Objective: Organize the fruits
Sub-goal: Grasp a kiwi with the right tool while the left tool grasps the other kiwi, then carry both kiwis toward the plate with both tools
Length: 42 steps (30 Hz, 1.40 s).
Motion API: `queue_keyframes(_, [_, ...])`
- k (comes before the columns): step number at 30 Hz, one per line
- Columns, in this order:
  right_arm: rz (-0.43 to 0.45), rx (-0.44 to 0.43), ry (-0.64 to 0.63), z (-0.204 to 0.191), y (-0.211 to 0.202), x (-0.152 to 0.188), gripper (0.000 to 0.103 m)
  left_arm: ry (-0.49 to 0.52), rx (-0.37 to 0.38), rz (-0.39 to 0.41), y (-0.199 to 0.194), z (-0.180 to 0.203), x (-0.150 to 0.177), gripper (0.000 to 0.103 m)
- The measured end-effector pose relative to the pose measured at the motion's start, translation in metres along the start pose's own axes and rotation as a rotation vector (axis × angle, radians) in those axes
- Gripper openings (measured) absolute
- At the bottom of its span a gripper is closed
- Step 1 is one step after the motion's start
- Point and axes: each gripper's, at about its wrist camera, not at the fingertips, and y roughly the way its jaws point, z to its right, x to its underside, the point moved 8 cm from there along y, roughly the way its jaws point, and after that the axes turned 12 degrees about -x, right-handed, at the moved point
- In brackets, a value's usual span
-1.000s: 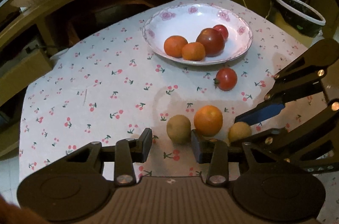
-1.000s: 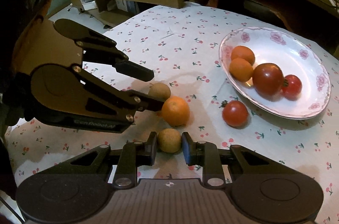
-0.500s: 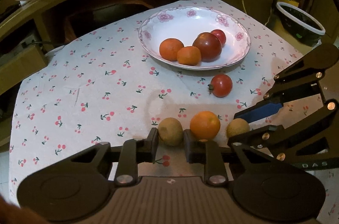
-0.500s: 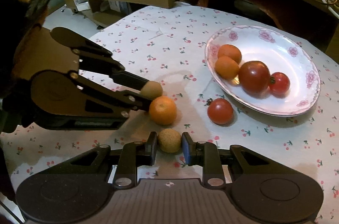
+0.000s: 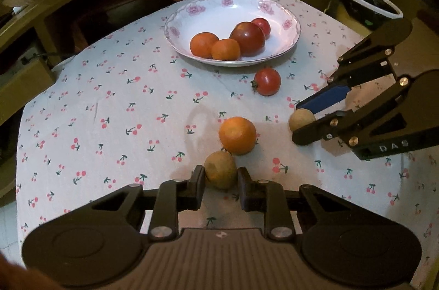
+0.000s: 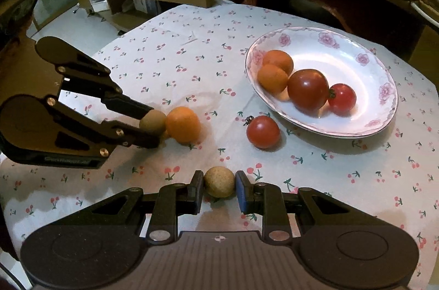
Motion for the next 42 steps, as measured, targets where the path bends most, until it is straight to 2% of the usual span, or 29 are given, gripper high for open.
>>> queue_keyframes(4, [0.001, -0.017, -0.004, -0.001, 0.001, -0.001, 0.032, 0.002, -0.008, 0.005, -0.001, 0.000, 0.001, 0.034])
queue_keyframes(12, [0.003, -0.015, -0.008, 0.000, 0.000, 0.000, 0.033, -0.010, -0.031, 0.014, -0.001, -0.003, 0.001, 0.044])
queue_keyframes(16, [0.002, -0.012, -0.013, 0.000, -0.001, 0.001, 0.033, -0.012, -0.034, 0.018, 0.000, -0.003, 0.000, 0.043])
queue_keyframes(20, [0.002, -0.002, -0.014, 0.001, 0.000, 0.001, 0.031, -0.025, -0.028, 0.016, -0.001, -0.002, 0.000, 0.033])
queue_keyframes(22, [0.003, 0.001, -0.011, 0.002, -0.001, 0.001, 0.025, -0.022, -0.030, 0.010, -0.001, -0.002, 0.000, 0.032])
queue_keyframes(29, [0.004, 0.008, -0.003, 0.002, -0.003, -0.002, 0.025, -0.010, -0.042, 0.013, -0.004, -0.003, -0.006, 0.032])
queue_keyframes(42, [0.098, 0.057, 0.031, 0.021, -0.021, -0.025, 0.025, -0.023, -0.047, 0.091, -0.014, 0.002, -0.046, 0.032])
